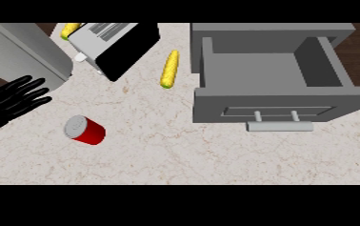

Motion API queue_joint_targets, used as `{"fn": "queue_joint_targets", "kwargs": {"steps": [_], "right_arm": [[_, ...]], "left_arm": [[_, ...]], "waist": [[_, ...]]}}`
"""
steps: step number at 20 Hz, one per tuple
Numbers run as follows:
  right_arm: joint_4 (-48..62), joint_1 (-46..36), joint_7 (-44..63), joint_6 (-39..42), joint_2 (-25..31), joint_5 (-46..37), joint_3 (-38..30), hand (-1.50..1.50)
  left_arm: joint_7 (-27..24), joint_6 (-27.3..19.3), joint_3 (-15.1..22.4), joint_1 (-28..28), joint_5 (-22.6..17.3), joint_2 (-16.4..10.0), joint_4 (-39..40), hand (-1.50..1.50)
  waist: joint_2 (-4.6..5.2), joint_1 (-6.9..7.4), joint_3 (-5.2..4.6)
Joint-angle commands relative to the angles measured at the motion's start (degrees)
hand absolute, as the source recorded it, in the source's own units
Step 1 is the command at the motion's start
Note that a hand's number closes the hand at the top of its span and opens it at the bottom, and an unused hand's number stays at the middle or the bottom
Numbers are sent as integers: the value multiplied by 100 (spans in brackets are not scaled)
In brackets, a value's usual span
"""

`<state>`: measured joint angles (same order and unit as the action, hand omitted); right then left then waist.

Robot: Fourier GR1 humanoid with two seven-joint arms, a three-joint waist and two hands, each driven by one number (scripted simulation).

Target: Pick up the can, place it into the drawer and close the drawer

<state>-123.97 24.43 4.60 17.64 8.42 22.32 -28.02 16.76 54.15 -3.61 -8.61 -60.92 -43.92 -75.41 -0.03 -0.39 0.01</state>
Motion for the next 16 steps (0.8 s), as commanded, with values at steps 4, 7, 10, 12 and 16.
{"fn": "queue_joint_targets", "kwargs": {"steps": [4,7,10,12,16], "right_arm": [[237,28,-132,306,-225,-67,-174,-150],[-244,-49,297,114,-265,86,-269,-150],[448,7,-287,743,-195,41,-522,-150],[234,104,-15,728,-82,461,-755,-150],[-216,-195,586,338,-266,321,-441,-150]], "left_arm": [[-297,48,-152,-153,1511,985,305,-150],[-582,211,-339,-209,1984,1217,417,-150],[-695,208,-492,-472,2380,1290,893,-150],[-1296,509,-711,-425,3240,1432,1305,-150],[-1951,375,-817,-487,3975,1704,1597,-150]], "waist": [[4,-6,-2],[2,2,-3],[5,-13,-1],[10,-34,-6],[11,-11,-7]]}}
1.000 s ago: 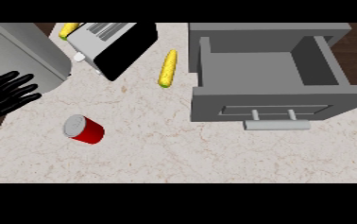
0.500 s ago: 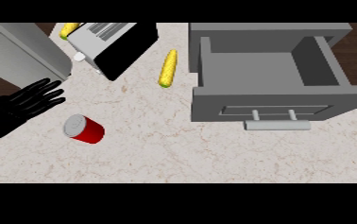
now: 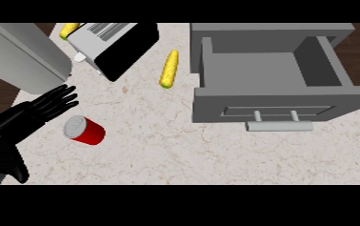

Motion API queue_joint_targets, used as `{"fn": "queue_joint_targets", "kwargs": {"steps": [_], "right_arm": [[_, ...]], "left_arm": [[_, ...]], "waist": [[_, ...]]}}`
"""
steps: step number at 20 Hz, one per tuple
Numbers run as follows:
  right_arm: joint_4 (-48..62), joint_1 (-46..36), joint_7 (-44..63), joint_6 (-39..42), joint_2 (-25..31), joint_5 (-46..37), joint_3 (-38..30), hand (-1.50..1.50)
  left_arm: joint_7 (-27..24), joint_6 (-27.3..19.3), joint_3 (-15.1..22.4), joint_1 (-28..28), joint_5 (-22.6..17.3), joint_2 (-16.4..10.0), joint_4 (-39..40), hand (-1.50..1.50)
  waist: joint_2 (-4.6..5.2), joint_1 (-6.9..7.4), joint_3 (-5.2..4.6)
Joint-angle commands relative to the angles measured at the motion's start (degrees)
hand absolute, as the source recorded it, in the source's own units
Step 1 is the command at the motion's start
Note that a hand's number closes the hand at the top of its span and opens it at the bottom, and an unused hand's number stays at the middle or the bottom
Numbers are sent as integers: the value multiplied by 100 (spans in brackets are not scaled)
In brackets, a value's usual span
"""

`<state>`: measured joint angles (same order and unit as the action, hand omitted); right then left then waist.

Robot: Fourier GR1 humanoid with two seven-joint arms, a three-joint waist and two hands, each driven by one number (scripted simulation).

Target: Pick up the can, place it into the drawer and close the drawer

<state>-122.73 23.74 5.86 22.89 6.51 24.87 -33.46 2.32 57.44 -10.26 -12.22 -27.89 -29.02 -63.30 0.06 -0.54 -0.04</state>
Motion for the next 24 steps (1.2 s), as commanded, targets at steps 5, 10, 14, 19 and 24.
{"fn": "queue_joint_targets", "kwargs": {"steps": [5,10,14,19,24], "right_arm": [[81,286,-242,552,-201,205,-423,-150],[165,114,-226,633,-175,46,-433,-150],[-230,70,352,414,63,525,-545,-150],[-499,114,288,365,-407,73,-243,-150],[-312,-63,465,398,-54,403,-455,-150]], "left_arm": [[-1383,85,-276,-397,1543,157,1162,-150],[-2461,-77,-62,-504,2510,169,1918,-150],[-3111,-327,65,-859,2970,65,2735,-150],[-3485,-557,382,-918,3259,292,3157,-150],[-3794,-609,393,-1072,3286,229,3753,-150]], "waist": [[2,-31,-1],[9,-35,-4],[31,-98,-15],[38,-103,-17],[45,-123,-20]]}}
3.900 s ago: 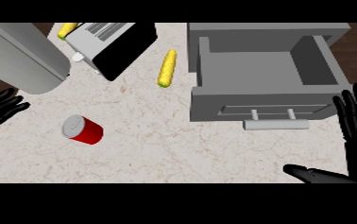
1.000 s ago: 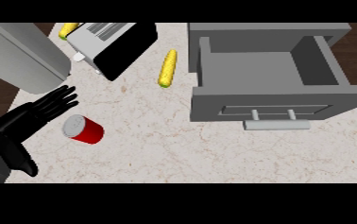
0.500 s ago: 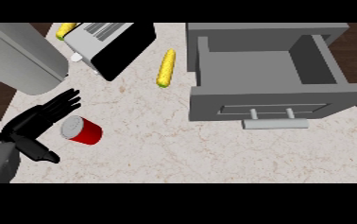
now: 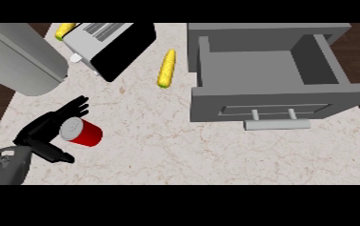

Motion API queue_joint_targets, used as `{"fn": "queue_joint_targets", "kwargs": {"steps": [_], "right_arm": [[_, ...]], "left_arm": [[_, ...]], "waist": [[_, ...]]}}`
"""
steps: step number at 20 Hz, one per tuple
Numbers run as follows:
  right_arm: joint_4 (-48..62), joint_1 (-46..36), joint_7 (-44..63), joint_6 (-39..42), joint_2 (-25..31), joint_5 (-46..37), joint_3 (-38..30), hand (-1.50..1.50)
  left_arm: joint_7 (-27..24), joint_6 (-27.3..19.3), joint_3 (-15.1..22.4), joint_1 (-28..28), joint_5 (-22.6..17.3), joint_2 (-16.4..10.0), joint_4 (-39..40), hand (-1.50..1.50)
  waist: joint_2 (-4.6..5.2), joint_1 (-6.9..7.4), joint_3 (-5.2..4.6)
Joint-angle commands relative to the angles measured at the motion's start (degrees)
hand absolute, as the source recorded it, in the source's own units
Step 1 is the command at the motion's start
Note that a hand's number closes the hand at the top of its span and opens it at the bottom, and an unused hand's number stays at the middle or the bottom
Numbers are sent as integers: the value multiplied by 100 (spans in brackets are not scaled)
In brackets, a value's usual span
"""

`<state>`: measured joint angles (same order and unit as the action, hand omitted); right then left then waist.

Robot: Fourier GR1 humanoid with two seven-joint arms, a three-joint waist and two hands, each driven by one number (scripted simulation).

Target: Pick up the can, place it into the drawer and close the drawer

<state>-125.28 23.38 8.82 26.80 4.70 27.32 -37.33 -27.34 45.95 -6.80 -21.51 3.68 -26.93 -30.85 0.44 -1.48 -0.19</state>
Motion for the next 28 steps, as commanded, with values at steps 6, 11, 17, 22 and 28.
{"fn": "queue_joint_targets", "kwargs": {"steps": [6,11,17,22,28], "right_arm": [[7,47,66,69,-9,190,-164,-150],[-106,92,143,118,-104,65,-44,-150],[-97,149,308,158,21,399,-190,-150],[-142,196,285,171,-160,308,-128,-150],[-388,412,315,133,-281,398,-287,-150]], "left_arm": [[-895,554,290,-151,155,268,557,-150],[-878,466,275,-397,66,502,966,-150],[-569,1091,262,-534,-187,445,1005,150],[-508,1587,369,-574,-316,464,810,150],[-29,-516,-504,-554,-1240,1317,737,150]], "waist": [[-17,15,5],[6,-33,-2],[-19,36,5],[-21,60,5],[-59,135,16]]}}
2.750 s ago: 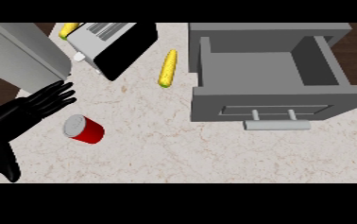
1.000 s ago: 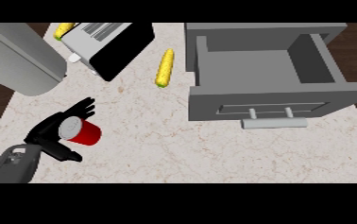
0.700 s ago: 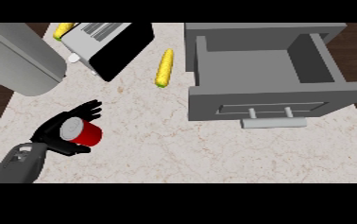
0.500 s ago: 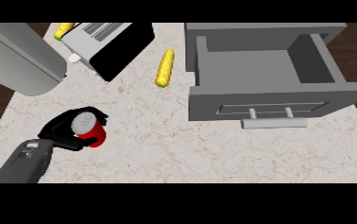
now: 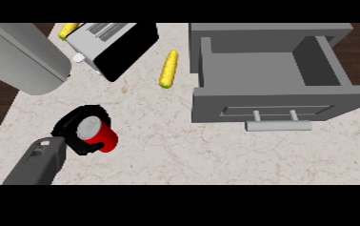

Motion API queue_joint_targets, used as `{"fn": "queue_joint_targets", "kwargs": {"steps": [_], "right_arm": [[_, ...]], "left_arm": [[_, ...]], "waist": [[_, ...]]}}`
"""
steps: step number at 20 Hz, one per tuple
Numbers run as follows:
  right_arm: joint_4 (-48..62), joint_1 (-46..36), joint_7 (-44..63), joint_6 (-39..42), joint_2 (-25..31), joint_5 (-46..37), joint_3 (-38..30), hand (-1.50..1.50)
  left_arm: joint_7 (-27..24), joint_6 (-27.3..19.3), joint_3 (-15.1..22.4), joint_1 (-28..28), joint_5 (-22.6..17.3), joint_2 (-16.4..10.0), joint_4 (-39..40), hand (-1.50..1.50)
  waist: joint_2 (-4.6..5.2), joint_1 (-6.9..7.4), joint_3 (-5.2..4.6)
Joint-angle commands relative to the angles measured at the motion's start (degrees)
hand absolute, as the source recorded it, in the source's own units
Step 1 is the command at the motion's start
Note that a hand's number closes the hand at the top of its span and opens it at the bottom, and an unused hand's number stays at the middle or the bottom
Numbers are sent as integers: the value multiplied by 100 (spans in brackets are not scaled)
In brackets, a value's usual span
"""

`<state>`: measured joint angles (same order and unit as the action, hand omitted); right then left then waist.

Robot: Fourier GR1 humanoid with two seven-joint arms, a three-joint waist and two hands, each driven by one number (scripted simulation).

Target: Pick up the can, place it into the drawer and close the drawer

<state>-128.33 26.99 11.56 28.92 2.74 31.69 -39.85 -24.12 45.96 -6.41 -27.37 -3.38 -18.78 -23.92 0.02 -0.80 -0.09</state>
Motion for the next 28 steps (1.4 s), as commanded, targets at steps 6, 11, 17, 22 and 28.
{"fn": "queue_joint_targets", "kwargs": {"steps": [6,11,17,22,28], "right_arm": [[47,158,-88,68,-127,34,-162,-150],[-123,195,-62,107,-126,202,-297,-150],[-284,92,-42,-131,-269,-228,119,-150],[-363,65,312,-156,-267,1,-59,-150],[-19,-114,120,-80,-80,92,-247,-150]], "left_arm": [[-441,-2778,-1382,-226,-1218,1179,-449,150],[179,-3710,-1014,-173,-1225,1848,-1776,150],[1219,-4481,-106,94,-1507,1870,-3694,150],[2166,-5399,645,344,-1494,1875,-5239,150],[3202,-6325,883,-338,-1052,1876,-5909,150]], "waist": [[-56,97,22],[-69,121,22],[-60,141,19],[-49,116,15],[-25,67,13]]}}
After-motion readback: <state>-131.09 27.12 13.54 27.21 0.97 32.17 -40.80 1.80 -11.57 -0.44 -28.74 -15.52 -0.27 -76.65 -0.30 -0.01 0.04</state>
